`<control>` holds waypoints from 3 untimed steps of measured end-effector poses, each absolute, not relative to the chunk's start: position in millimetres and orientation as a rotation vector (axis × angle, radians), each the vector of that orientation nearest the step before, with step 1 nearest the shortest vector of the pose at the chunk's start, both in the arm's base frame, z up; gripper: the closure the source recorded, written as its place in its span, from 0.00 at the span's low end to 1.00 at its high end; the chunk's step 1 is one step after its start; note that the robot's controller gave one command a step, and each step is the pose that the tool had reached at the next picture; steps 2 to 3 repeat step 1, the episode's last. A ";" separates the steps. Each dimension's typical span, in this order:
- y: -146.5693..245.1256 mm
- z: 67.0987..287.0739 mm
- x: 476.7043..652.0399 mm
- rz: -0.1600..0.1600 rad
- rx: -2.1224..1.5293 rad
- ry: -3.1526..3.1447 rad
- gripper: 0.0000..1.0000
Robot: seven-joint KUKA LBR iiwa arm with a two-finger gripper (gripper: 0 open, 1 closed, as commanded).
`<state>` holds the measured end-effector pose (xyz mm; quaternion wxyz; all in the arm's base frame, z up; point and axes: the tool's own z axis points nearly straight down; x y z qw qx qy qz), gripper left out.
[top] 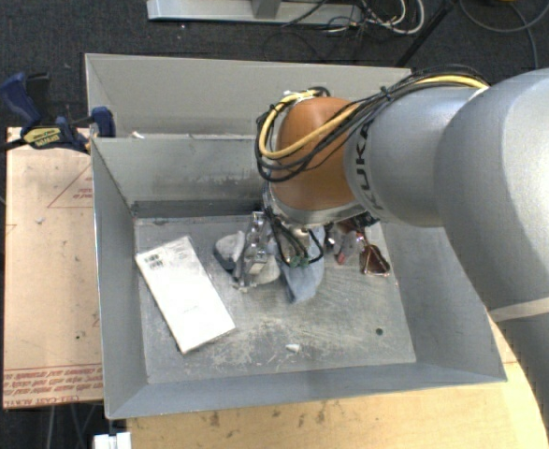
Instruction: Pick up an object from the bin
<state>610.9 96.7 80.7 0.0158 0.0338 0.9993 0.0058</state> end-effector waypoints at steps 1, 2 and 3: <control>144.1 242.6 604.6 0.004 0.000 3.133 1.00; 144.1 242.6 604.6 0.004 0.000 3.133 1.00; 144.1 242.6 604.6 0.004 0.000 3.133 1.00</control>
Offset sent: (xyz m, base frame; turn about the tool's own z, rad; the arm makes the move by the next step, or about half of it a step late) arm 0.0000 0.0000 0.0000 0.0000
